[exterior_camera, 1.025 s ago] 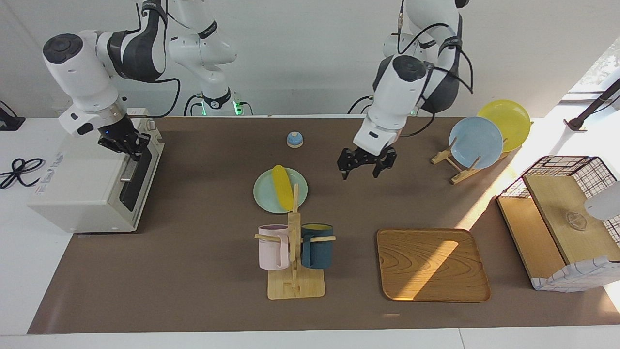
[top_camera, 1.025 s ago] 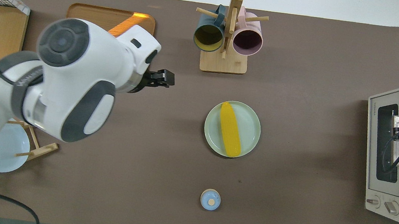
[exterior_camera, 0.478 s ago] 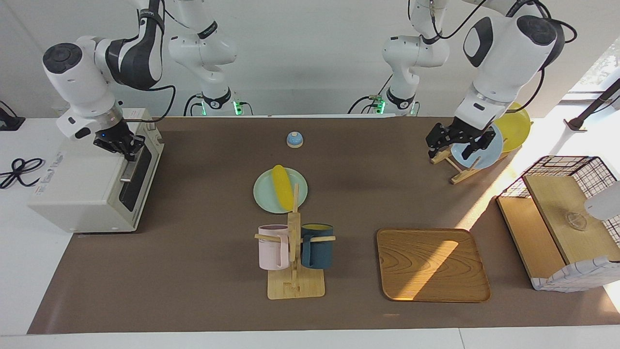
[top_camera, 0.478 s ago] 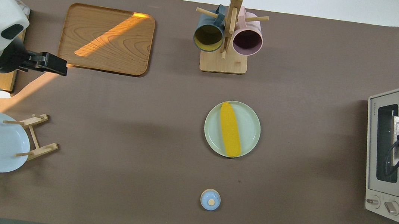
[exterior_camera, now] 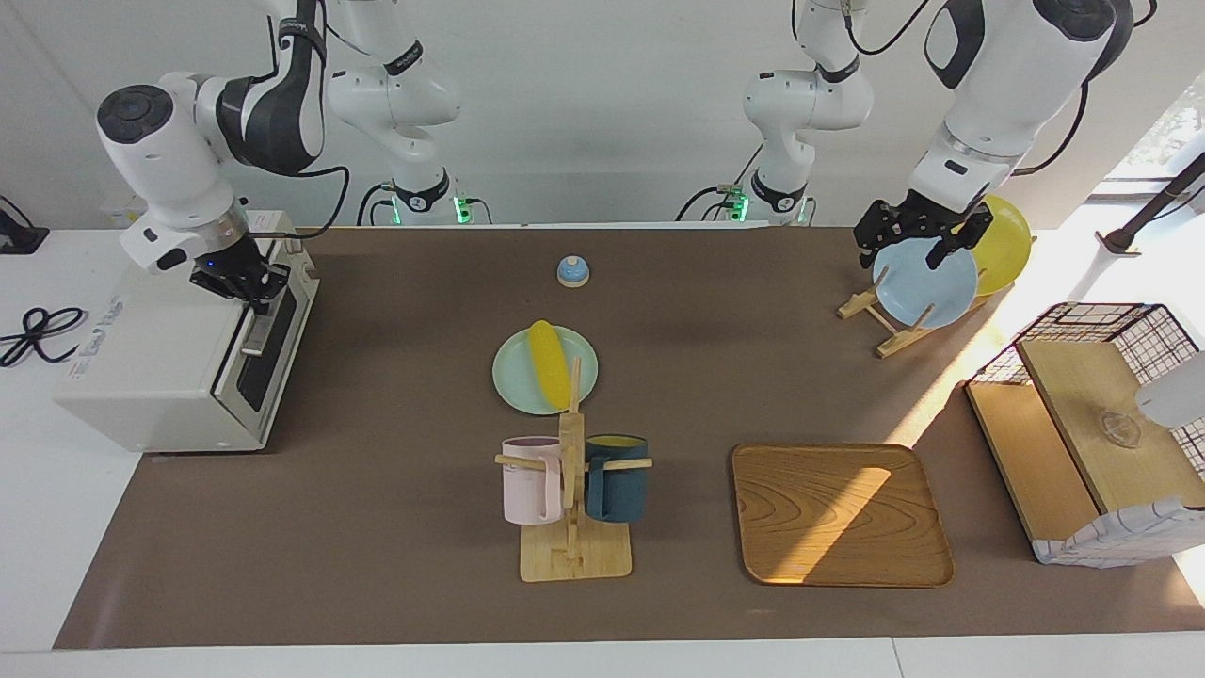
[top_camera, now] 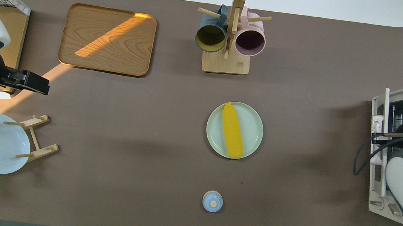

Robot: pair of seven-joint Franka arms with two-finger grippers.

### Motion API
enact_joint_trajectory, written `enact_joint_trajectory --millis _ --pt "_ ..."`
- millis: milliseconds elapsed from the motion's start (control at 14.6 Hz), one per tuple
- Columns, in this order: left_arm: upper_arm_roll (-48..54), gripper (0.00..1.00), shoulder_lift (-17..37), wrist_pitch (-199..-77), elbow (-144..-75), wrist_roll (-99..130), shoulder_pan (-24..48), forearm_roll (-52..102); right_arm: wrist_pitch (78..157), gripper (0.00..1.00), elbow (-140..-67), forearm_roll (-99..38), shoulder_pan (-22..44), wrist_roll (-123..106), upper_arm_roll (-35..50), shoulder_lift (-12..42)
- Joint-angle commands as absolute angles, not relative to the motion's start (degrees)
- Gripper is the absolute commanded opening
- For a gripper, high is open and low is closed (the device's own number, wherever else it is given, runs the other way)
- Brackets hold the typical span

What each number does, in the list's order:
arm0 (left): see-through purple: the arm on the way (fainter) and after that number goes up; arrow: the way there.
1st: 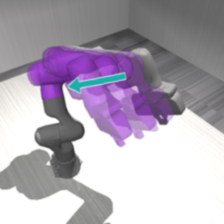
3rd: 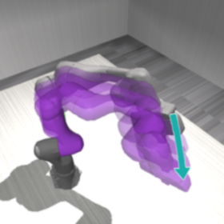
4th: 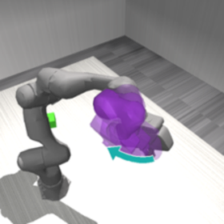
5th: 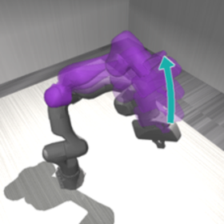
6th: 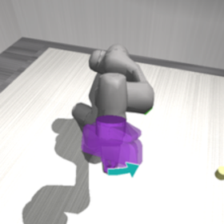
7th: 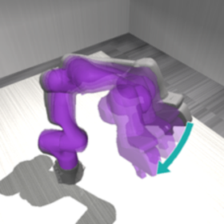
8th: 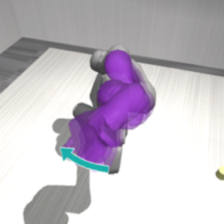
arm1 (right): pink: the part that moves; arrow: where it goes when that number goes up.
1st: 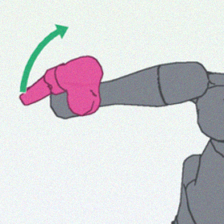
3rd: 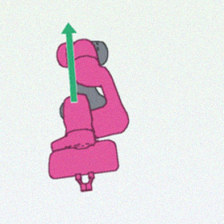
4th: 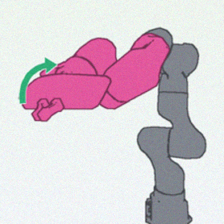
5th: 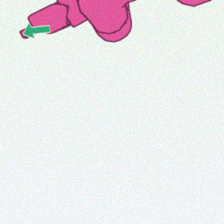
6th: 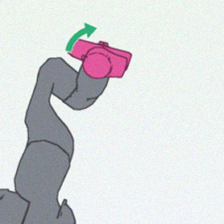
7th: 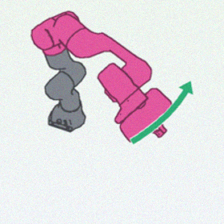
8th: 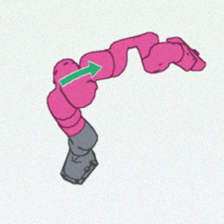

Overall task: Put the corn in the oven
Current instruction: 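Pull the toaster oven door open with the right gripper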

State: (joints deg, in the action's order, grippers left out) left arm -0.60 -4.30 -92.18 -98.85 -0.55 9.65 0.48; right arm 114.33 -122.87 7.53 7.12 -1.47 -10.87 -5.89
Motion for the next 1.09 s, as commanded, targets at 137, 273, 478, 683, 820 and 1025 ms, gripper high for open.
enact_joint_trajectory --millis 137,273,478,683,820,1025 --pt "0.35 1.00 -1.76 -91.76 -96.34 -1.85 8.70 -0.27 127.60 0.00 -126.20 2.91 7.12 -1.06 -11.25 2.19" --pt "0.26 1.00 -0.79 -91.58 -94.31 -1.85 8.70 -0.26 131.56 0.00 -129.10 2.55 8.60 -0.97 -11.16 1.94" --pt "0.26 1.00 -0.79 -91.67 -94.57 -1.93 8.61 -0.18 134.73 0.00 -131.30 2.46 9.14 -0.79 -10.99 1.58" --pt "1.23 1.00 1.14 -92.90 -94.48 -1.93 7.56 0.00 136.31 0.00 -132.18 -1.22 10.63 -0.79 -10.99 1.41" --pt "1.14 1.00 1.76 -92.55 -94.22 -1.93 7.56 0.00 137.02 0.00 -132.19 -2.80 11.85 -0.79 -10.90 1.41" --pt "1.23 1.00 2.89 -88.44 -88.53 -1.93 7.65 0.18 138.78 0.00 -131.40 -7.82 16.16 1.48 -10.99 1.93"
